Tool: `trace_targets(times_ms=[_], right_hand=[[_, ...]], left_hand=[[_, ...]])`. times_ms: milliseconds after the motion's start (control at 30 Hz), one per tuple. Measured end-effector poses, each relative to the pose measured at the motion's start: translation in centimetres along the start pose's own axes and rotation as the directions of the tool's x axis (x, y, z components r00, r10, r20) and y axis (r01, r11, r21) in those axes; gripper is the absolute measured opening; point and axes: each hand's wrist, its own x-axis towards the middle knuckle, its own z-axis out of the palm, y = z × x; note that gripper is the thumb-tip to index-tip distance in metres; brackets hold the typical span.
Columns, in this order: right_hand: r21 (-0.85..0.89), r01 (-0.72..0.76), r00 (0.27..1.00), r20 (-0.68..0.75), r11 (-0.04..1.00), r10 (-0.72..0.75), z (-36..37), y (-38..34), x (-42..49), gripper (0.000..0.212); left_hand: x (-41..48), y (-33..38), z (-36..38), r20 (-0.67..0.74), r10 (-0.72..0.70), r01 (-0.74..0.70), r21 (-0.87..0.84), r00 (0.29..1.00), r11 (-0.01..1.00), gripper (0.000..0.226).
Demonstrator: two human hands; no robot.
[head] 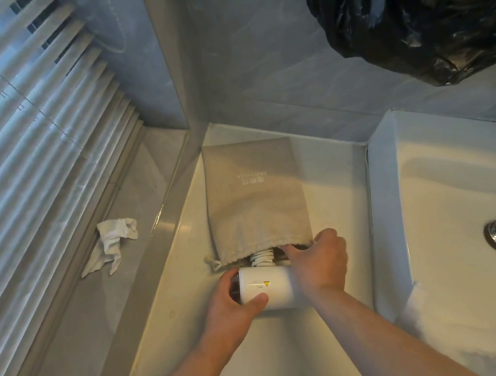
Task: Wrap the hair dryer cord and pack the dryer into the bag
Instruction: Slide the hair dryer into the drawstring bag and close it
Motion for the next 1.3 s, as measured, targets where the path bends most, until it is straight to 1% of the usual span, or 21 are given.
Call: trace_targets(times_ms=[33, 100, 167, 200, 267, 300, 367, 467, 567, 633, 700, 733, 767, 800, 833, 933, 1000, 1133, 1233, 1267, 1300], right_hand=[[-0.032, 0.006, 0.999, -0.034, 0.999, -0.007, 0.1, 0.2, 0.1, 0.073], [-0.062, 0.016, 1.0, -0.003, 0.998, -0.016, 0.1, 0.5, 0.5, 0.098], [-0.021, 0.044, 0.989, 0.143, 0.999, -0.04, 0.4, 0.9, 0.9, 0.102], [0.024, 0.075, 0.97, 0.228, 0.997, -0.079, 0.5, 1.0, 1.1, 0.096], [0.151, 0.108, 0.92, 0.359, 0.983, -0.156, 0.5, 1.4, 1.3, 0.072], [0.201, 0.103, 0.902, 0.393, 0.974, -0.177, 0.2, 1.5, 1.3, 0.059], [0.214, 0.142, 0.888, 0.403, 0.967, -0.22, -0.1, 2.2, 1.5, 0.044], [0.192, 0.187, 0.869, 0.425, 0.963, -0.253, -0.5, 3.4, 1.4, 0.039], [0.219, 0.163, 0.832, 0.494, 0.962, -0.254, -1.1, 4.4, 1.2, 0.041], [0.209, 0.188, 0.754, 0.595, 0.96, -0.277, -1.8, 4.8, 0.8, 0.051], [0.168, 0.252, 0.677, 0.673, 0.953, -0.297, -2.0, 5.5, 0.1, 0.081], [0.129, 0.286, 0.671, 0.68, 0.949, -0.295, -2.0, 5.7, -0.2, 0.098], [0.092, 0.323, 0.684, 0.665, 0.942, -0.3, -1.9, 5.7, -0.4, 0.11], [0.073, 0.353, 0.703, 0.637, 0.933, -0.316, -1.9, 5.6, -0.7, 0.114], [0.082, 0.359, 0.722, 0.607, 0.93, -0.332, -1.9, 5.4, -0.9, 0.11], [0.192, 0.334, 0.752, 0.536, 0.923, -0.384, -2.1, 5.2, -1.4, 0.081], [0.24, 0.292, 0.772, 0.513, 0.926, -0.376, -2.2, 5.3, -1.6, 0.075], [0.315, 0.205, 0.784, 0.514, 0.927, -0.348, -2.4, 5.4, -1.6, 0.072], [0.327, 0.159, 0.796, 0.516, 0.931, -0.317, -2.5, 5.3, -1.7, 0.076], [0.332, 0.131, 0.802, 0.518, 0.934, -0.297, -2.4, 5.4, -1.7, 0.077], [0.335, 0.108, 0.807, 0.52, 0.936, -0.279, -2.3, 5.5, -1.7, 0.078]], left_hand=[[0.1, 0.0, 0.0, 0.002, -0.009, 0.009, 0.016, 1.0, 1.0, 0.071], [0.0, 0.3, -0.2, -0.01, 0.004, -0.003, 0.086, 1.0, 0.996, 0.081], [-0.1, 0.7, -0.4, -0.062, 0.078, -0.059, 0.259, 0.995, 0.964, 0.104], [-0.3, 1.1, -0.6, -0.081, 0.139, -0.098, 0.377, 0.987, 0.921, 0.115], [-0.4, 1.8, -1.1, -0.085, 0.267, -0.179, 0.547, 0.96, 0.818, 0.127], [-0.2, 2.1, -1.3, -0.066, 0.297, -0.205, 0.584, 0.952, 0.786, 0.131], [0.4, 2.2, -1.6, 0.001, 0.28, -0.227, 0.589, 0.96, 0.776, 0.134], [1.2, 2.4, -2.0, 0.103, 0.219, -0.236, 0.6, 0.97, 0.764, 0.128], [1.6, 2.5, -2.1, 0.132, 0.231, -0.26, 0.653, 0.964, 0.711, 0.119], [1.6, 2.4, -2.0, 0.108, 0.206, -0.226, 0.643, 0.973, 0.732, 0.116], [1.7, 2.1, -2.0, 0.09, 0.19, -0.206, 0.602, 0.978, 0.772, 0.108], [1.8, 1.8, -2.0, 0.082, 0.198, -0.209, 0.573, 0.977, 0.792, 0.102], [1.9, 1.6, -2.0, 0.075, 0.204, -0.211, 0.555, 0.976, 0.805, 0.096], [2.0, 1.5, -2.0, 0.069, 0.212, -0.214, 0.55, 0.975, 0.807, 0.091], [2.1, 1.4, -2.1, 0.067, 0.218, -0.218, 0.557, 0.974, 0.802, 0.086], [2.5, 1.6, -2.3, 0.111, 0.229, -0.25, 0.582, 0.967, 0.774, 0.078], [2.9, 1.8, -2.6, 0.168, 0.219, -0.276, 0.58, 0.961, 0.766, 0.077], [3.2, 2.4, -3.2, 0.232, 0.162, -0.265, 0.538, 0.959, 0.801, 0.068], [3.1, 2.9, -2.8, 0.284, 0.191, -0.317, 0.517, 0.94, 0.795, 0.085], [3.2, 2.8, -2.6, 0.277, 0.212, -0.33, 0.507, 0.937, 0.796, 0.087], [3.1, 2.7, -2.5, 0.253, 0.235, -0.335, 0.5, 0.938, 0.798, 0.082]])
